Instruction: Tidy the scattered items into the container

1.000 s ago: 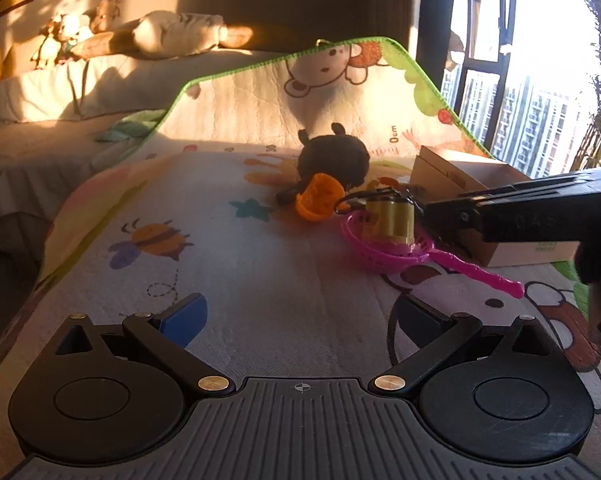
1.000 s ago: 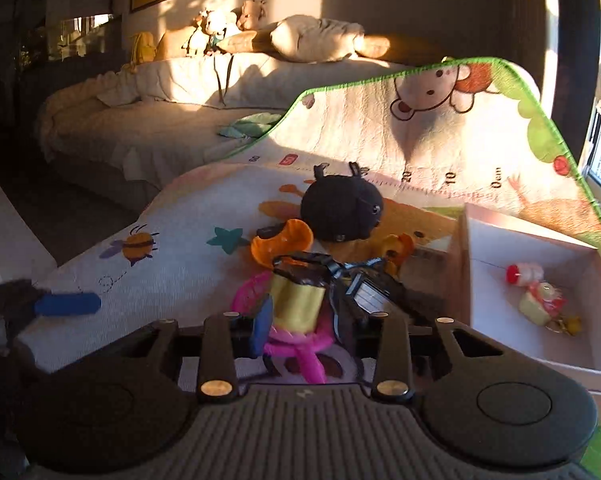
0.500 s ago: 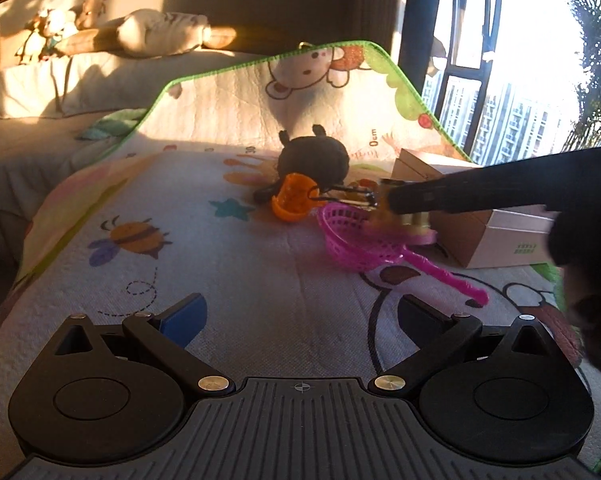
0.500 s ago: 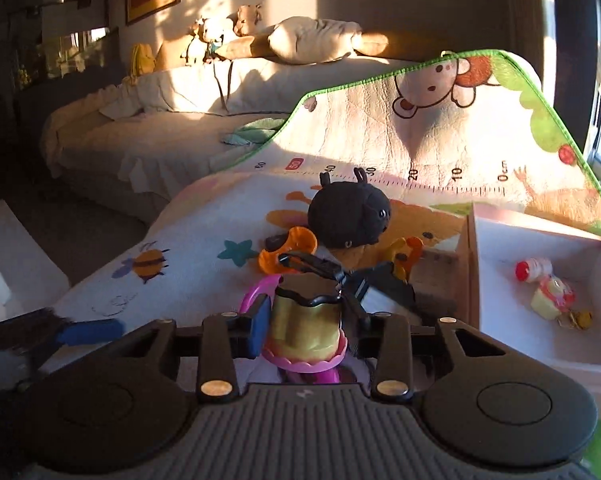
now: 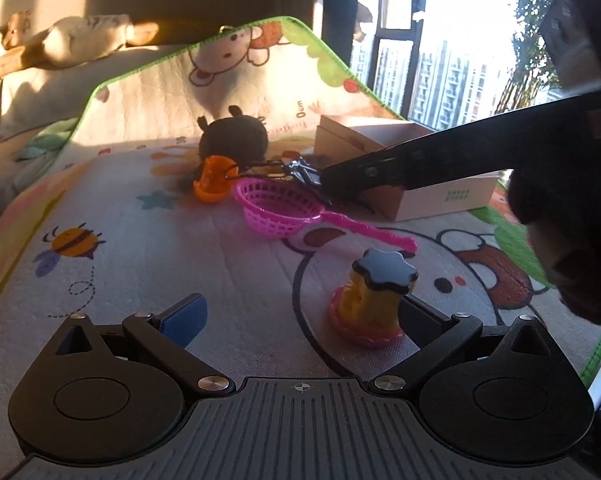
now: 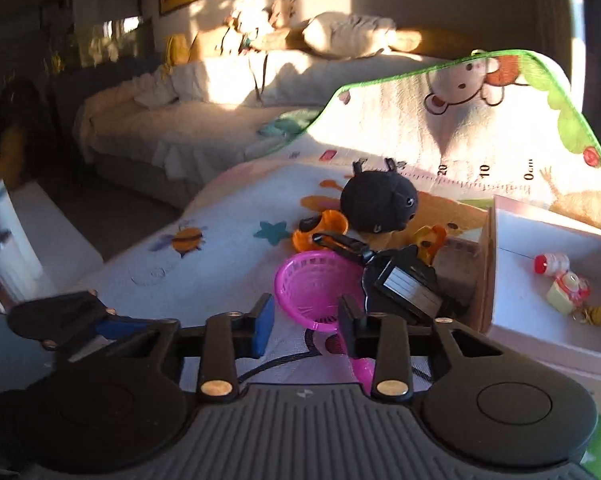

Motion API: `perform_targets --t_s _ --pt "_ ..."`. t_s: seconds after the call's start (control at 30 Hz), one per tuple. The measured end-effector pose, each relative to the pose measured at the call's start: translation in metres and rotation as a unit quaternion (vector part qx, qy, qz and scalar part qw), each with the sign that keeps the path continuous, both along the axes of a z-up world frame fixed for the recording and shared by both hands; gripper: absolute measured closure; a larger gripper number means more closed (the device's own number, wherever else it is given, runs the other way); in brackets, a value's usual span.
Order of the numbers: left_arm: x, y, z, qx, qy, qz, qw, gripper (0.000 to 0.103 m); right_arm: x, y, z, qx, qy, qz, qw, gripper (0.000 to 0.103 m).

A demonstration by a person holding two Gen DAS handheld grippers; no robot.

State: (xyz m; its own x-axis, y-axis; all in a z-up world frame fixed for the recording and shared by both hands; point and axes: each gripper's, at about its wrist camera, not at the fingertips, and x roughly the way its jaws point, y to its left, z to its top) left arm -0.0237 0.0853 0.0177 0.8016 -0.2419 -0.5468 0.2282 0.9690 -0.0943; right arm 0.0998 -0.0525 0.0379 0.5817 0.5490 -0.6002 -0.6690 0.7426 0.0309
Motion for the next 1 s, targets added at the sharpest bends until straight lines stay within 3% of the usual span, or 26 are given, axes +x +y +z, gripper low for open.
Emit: perform_targets --t_s 0.17,0.3,0.33,0.4,0.47,0.57,0.7,0.77,0.9,1.0 --pt "-0.007 -0.009 0.003 0.006 -0.005 -0.029 0.9996 0.0 0.017 0.045 -0.006 -0.064 0.005 0.043 0.997 0.07" --pt "-0.01 -0.013 0.002 0.02 -0.006 -0.024 0.9995 0.0 0.035 0.068 -0.02 -0.119 0.028 0.053 0.991 0.071" --pt "-0.01 -0.012 0.001 0.02 -0.004 -0.02 0.9996 0.0 0.038 0.07 -0.025 -0.131 0.027 0.046 0.99 0.083" --pt "-0.01 -0.011 0.001 0.02 -0.002 -0.013 0.9997 0.0 0.043 0.063 -0.028 -0.134 0.03 0.025 0.99 0.091" --pt "-0.012 -0.008 0.003 0.016 -0.003 -0.012 0.9998 0.0 0.038 0.045 -0.018 -0.105 0.028 0.007 0.994 0.096" --pt "-0.014 -0.009 0.005 0.016 -0.005 -0.012 0.9998 0.0 0.018 0.002 0.011 -0.027 0.039 -0.004 0.999 0.097" --pt "-0.013 -0.018 0.006 0.007 0.0 -0.018 0.9998 0.0 -0.01 -0.058 0.027 0.06 0.079 -0.037 0.994 0.098" --pt "-0.014 -0.028 0.007 0.009 0.0 -0.029 0.9996 0.0 -0.02 -0.088 0.023 0.111 0.117 -0.057 0.985 0.098" --pt "-0.02 -0.049 0.009 0.027 -0.001 -0.056 0.9981 0.0 -0.032 -0.15 -0.004 0.219 0.195 -0.108 0.95 0.098" --pt "-0.019 -0.062 0.011 0.043 0.002 -0.064 0.997 0.0 -0.04 -0.183 -0.026 0.261 0.212 -0.146 0.93 0.097"
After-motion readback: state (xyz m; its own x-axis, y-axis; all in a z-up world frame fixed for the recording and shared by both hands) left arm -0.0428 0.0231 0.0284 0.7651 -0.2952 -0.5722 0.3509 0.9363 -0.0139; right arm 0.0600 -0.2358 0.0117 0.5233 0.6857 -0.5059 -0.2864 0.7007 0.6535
